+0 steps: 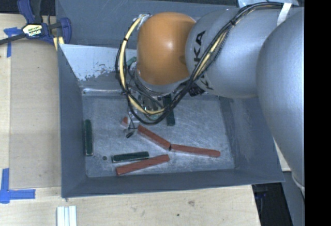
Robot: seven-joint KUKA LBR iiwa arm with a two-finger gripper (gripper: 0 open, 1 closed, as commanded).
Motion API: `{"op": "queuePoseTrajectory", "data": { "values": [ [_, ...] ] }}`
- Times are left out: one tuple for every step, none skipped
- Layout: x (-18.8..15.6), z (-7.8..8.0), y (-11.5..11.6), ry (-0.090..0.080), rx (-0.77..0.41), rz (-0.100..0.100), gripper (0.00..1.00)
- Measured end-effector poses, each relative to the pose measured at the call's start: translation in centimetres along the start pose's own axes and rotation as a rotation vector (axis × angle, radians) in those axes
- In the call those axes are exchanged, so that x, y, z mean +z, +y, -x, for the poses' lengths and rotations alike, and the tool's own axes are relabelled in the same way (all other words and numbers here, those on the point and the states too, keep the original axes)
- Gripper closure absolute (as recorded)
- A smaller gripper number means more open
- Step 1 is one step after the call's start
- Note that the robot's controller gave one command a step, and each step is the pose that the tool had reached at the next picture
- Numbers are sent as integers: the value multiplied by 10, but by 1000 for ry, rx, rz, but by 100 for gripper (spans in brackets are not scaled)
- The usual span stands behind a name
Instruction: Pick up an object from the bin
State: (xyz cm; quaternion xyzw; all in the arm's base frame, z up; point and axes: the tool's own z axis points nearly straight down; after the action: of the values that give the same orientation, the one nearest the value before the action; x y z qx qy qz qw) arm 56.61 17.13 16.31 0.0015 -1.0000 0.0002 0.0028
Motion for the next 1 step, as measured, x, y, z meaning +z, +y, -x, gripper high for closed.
{"op": "queuePoseTrajectory", "data": {
  "values": [
    [96, 9, -49, -2, 196, -1, 0]
  ]
}}
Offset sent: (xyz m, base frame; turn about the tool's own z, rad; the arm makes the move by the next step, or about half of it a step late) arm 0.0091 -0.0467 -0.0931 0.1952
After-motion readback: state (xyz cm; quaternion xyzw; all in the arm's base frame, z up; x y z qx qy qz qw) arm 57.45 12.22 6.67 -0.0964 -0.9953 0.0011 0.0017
